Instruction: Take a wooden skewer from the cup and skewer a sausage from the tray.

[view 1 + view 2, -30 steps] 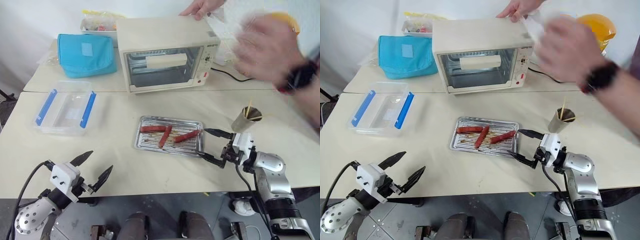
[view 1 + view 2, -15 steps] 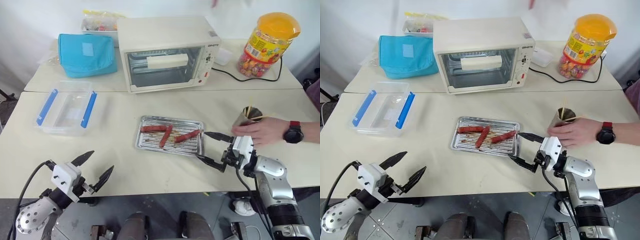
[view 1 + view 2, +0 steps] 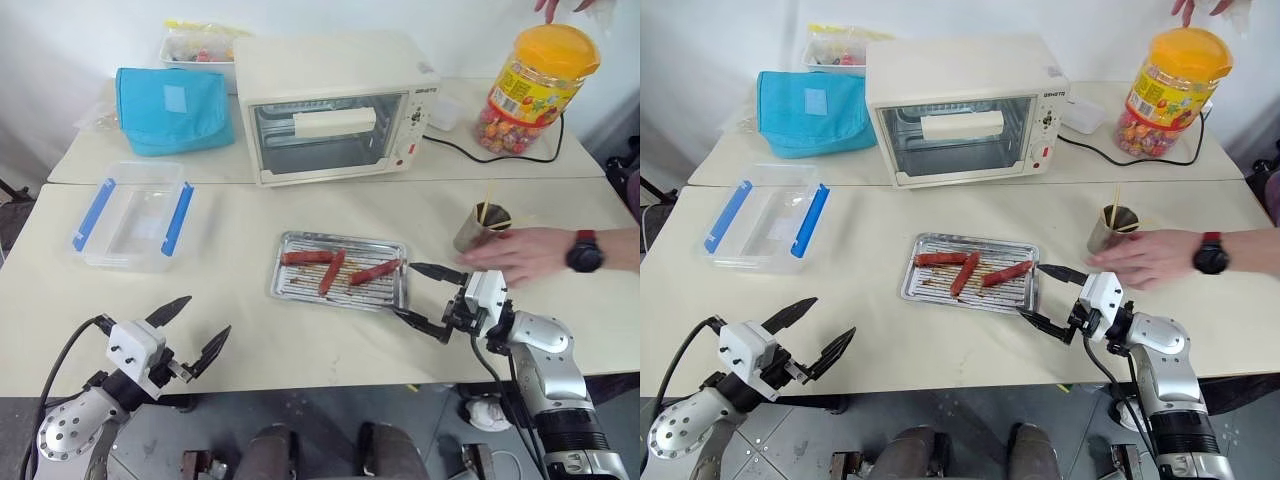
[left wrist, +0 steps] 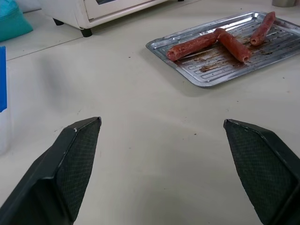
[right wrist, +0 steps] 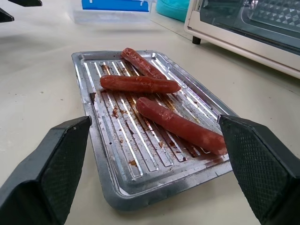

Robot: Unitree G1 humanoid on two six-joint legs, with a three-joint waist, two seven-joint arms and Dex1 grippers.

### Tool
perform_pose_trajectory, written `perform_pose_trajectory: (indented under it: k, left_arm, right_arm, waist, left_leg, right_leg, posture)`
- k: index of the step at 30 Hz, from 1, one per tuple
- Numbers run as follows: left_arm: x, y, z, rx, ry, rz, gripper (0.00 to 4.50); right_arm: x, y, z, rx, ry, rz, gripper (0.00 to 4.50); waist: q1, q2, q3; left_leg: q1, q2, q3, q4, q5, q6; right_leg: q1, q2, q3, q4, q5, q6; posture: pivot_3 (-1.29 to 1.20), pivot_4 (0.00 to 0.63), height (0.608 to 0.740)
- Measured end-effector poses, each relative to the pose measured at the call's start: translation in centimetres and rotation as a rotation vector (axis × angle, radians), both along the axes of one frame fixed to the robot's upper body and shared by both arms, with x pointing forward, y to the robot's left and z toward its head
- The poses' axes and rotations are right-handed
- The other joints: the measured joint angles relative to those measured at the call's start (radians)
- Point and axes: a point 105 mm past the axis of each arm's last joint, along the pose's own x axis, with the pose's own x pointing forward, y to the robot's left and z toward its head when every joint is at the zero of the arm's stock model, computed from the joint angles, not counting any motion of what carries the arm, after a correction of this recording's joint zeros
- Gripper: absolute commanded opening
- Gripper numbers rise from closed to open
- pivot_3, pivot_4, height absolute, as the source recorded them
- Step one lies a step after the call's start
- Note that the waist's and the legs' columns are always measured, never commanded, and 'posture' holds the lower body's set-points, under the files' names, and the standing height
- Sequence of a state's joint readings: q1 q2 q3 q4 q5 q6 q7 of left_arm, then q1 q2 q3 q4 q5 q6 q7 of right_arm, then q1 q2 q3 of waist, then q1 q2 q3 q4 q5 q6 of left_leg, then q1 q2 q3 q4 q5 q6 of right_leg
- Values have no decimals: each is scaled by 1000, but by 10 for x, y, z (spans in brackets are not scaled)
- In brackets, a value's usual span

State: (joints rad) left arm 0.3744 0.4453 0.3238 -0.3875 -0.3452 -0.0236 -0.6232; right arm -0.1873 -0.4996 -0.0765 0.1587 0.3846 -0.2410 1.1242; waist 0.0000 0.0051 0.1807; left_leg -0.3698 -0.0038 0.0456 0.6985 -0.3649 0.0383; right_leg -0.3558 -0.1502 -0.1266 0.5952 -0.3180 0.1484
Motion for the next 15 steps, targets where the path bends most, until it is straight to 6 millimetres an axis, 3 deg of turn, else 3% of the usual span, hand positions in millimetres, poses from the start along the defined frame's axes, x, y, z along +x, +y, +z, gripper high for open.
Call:
perform_pose_trajectory:
  k: [15]
  left_arm:
    - [0,0,2,27,4,-31,4426]
  right_arm:
    - [-1,1,0,-4,1,12,4500]
  waist:
    - [0,0,0]
  left_leg:
    - [0,0,0,0,0,0]
  right_leg:
    - [0,0,0,0,0,0]
  posture:
    - [0,150,740]
